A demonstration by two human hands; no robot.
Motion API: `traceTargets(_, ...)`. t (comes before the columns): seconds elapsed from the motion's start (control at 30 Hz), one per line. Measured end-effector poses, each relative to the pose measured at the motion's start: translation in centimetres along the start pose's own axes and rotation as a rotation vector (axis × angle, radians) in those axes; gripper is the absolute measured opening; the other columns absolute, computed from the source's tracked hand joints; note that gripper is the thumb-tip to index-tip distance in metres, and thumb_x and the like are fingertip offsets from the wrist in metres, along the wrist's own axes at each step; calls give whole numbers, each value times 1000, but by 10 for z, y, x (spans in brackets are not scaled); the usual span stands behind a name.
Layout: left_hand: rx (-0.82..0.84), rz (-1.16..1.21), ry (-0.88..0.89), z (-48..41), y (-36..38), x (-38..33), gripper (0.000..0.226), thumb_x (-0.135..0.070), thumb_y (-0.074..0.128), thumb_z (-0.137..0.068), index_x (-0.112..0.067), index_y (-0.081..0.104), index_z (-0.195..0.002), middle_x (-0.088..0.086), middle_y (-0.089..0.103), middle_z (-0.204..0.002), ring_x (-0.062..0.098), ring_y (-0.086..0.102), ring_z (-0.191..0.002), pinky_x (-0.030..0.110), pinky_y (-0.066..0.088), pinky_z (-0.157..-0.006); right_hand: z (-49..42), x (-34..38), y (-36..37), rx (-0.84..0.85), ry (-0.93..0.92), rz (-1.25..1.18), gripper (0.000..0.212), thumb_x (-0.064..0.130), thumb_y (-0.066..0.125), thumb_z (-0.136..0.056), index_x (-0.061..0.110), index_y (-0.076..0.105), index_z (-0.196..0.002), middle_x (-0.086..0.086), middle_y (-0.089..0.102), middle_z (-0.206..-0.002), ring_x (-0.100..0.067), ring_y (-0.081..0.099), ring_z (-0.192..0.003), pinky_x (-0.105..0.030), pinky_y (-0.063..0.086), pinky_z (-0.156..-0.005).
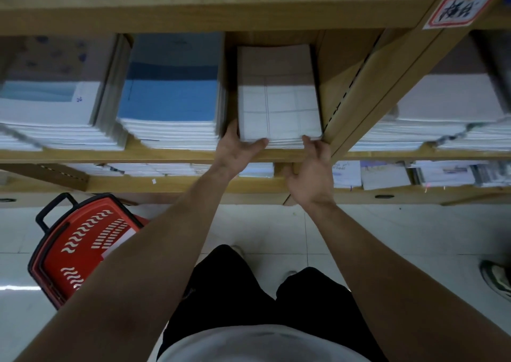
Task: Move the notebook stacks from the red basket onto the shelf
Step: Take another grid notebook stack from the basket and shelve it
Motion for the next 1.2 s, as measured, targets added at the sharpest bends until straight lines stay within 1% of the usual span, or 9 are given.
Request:
traceTargets(0.1, 17, -17, 9, 10, -2, 11, 65, -30, 79, -85, -21, 47, -142, -10, 65, -124, 14, 62, -115, 27, 48, -98, -8, 12, -20, -51, -66, 25, 54, 24, 65, -91, 11, 54, -143, -9, 41, -145, -24, 51, -126, -34, 48, -103)
traceTargets(0.27, -69, 86, 87, 15, 4, 9, 72, -36, 75, -88, -24, 38, -149, -7, 64, -133, 14, 61, -120, 32, 51, -102, -32, 47, -17, -43, -277, 166, 50, 30, 61, -96, 9, 57, -141, -7, 51, -139, -26, 49, -129, -42, 48, -104)
traceTargets(0.4, -100, 127, 176, 12, 7, -1, 70, -35, 58, -101, -20, 23, -159, -11, 53, -138, 7, 50, -125, 3, 38, -94, -55, 52, 15, 133, -336, 332, 63, 47, 45, -103, 24, 29, -160, -2, 20, -168, -24, 16, -155, -41, 20, -125)
traceTargets(0.53, -3, 104, 182, 0, 13, 1, 66, -31, 52, -104, -26, 19, -161, -6, 53, -146, 8, 47, -130, 13, 35, -100, -57, 34, 24, 164, -315, 442, 64, 52, 33, -106, 26, 18, -163, 0, 2, -172, -21, -1, -158, -41, 5, -127)
traceTargets(0.73, 34, 97, 158, -7, 15, 6, 70, -37, 54, -102, -31, 17, -161, -6, 53, -147, 16, 49, -133, 34, 39, -114, -56, 36, 25, 163, -319, 472, 70, 57, 36, -104, 25, 19, -163, -2, 3, -172, -24, -1, -158, -43, 3, -126)
traceTargets(0.83, 52, 124, 141, -2, 13, 8, 73, -38, 62, -98, -28, 23, -159, -6, 55, -144, 13, 51, -131, 33, 42, -110, -56, 39, 25, 141, -296, 492, 74, 61, 41, -101, 24, 22, -162, -3, 7, -171, -25, 2, -157, -44, 6, -126)
traceTargets(0.97, 20, -11, 131, 20, 4, 35, 55, -29, 65, -96, -20, 45, -147, -4, 62, -136, 16, 58, -124, 43, 50, -104, -57, 48, 29, 111, -342, 504, 82, 65, 52, -94, 24, 27, -160, -1, 15, -170, -25, 9, -156, -46, 10, -126)
traceTargets(1.1, -42, 65, 78, 36, -10, 69, 58, -22, 64, -98, -21, 43, -151, -6, 55, -146, 11, 50, -135, 39, 42, -113, -58, 50, 39, 61, -376, 528, 91, 66, 66, -84, 28, 30, -159, 2, 22, -168, -26, 14, -155, -49, 11, -124)
traceTargets(1.2, -66, 134, 47, 36, -16, 77, 56, -19, 66, -96, -21, 47, -148, -7, 59, -141, 13, 54, -132, 43, 45, -111, -59, 47, 38, -16, -401, 500, 86, 56, 73, -83, 29, 37, -155, 2, 29, -165, -27, 22, -153, -48, 15, -121)
Point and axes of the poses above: each hand's wrist, its own z-axis away from the middle knuckle, its own y-axis out of the palm, x = y × z, the point moved 10 cm from there along -z, towards the middle knuckle
